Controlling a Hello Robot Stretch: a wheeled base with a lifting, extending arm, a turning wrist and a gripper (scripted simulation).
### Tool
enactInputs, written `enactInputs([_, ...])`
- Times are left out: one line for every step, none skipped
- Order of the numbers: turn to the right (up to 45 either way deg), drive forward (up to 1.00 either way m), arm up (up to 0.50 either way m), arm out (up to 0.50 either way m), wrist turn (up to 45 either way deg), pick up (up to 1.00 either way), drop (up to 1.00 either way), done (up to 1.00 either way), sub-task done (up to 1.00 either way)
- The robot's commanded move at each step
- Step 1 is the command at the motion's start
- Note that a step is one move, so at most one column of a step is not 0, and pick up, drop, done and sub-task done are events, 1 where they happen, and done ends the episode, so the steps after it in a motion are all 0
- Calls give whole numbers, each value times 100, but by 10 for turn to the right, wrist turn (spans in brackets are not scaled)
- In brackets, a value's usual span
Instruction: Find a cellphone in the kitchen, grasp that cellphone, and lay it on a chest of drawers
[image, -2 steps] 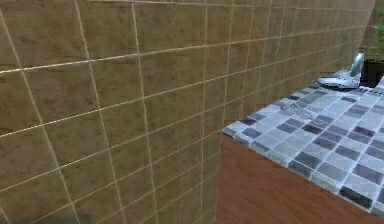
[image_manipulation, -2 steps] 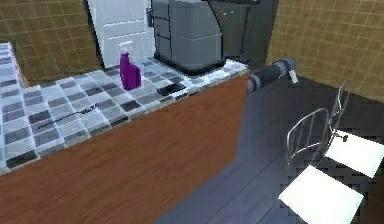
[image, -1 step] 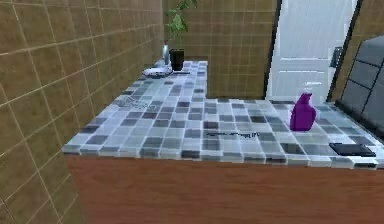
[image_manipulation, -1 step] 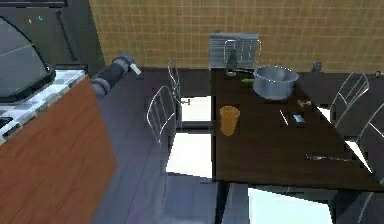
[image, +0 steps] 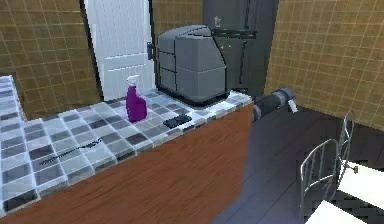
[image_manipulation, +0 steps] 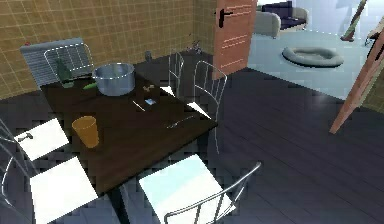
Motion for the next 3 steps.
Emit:
enactInputs([60, 0, 0, 0, 0, 0, 0, 0, 0])
enactInputs([0, 45, 0, 0, 0, 0, 0, 0, 0])
enactInputs([-450, 0, 0, 0, 0, 0, 0, 0, 0])
